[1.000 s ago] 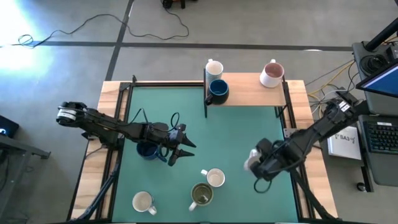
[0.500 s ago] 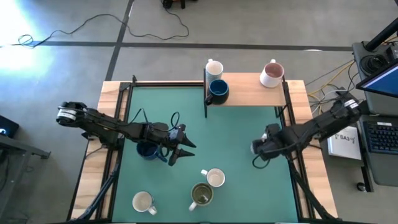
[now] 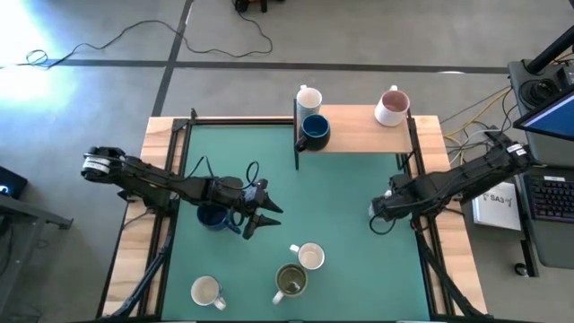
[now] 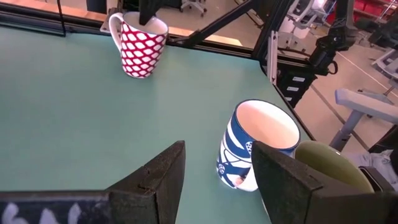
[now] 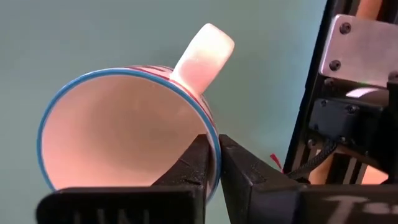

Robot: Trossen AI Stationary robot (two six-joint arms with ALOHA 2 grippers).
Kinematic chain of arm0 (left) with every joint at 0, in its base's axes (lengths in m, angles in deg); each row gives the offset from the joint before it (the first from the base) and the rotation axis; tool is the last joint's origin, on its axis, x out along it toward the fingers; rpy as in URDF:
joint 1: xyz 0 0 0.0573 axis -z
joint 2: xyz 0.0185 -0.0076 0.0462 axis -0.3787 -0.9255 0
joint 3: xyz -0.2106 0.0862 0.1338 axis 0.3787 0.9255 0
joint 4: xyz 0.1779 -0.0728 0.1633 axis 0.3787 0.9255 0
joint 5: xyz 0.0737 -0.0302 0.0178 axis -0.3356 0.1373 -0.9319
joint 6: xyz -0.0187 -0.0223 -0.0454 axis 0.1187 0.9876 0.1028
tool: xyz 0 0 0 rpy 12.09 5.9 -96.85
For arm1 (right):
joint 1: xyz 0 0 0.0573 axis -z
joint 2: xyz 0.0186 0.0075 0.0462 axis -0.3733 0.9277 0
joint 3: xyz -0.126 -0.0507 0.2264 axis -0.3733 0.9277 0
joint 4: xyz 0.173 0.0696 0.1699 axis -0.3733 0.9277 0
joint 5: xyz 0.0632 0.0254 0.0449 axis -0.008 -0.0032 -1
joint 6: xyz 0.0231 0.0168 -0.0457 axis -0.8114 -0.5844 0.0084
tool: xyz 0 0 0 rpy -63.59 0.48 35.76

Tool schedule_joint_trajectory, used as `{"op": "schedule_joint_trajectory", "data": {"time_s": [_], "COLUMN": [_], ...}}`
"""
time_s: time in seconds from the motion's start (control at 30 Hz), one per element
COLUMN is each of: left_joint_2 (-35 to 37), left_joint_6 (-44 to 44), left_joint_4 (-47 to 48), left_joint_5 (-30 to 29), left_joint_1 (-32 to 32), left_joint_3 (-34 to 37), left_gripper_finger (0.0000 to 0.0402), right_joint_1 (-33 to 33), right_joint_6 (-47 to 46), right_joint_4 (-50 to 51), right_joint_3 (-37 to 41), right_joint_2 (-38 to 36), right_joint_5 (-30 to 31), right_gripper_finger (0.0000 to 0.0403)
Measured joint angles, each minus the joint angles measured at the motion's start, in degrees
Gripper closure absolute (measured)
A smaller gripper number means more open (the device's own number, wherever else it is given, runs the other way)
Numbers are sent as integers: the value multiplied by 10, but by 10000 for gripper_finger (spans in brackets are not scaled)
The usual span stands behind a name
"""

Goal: Place coffee mugs
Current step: Put the red patterned mug on the shelf

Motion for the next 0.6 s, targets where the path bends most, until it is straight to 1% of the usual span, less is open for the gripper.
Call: {"op": "schedule_joint_trajectory", "data": {"time_s": [0.17, 0.23, 0.4, 0.5, 0.6], "left_joint_2": [0, 0, 0, 0, 0], "left_joint_6": [0, 0, 0, 0, 0], "left_joint_4": [0, 0, 0, 0, 0], "left_joint_5": [0, 0, 0, 0, 0], "left_joint_1": [0, 0, 0, 0, 0], "left_joint_3": [0, 0, 0, 0, 0], "left_gripper_finger": [233, 233, 233, 233, 233], "right_joint_1": [0, 0, 0, 0, 0], "right_joint_6": [46, 66, 106, 137, 154], "right_joint_4": [4, 4, 7, 8, 11], "right_joint_3": [-1, -1, -2, -2, -4], "right_joint_2": [-2, -2, -2, -2, -2], "right_joint_5": [-7, -21, -80, -123, -153], "right_gripper_finger": [346, 327, 290, 276, 268]}}
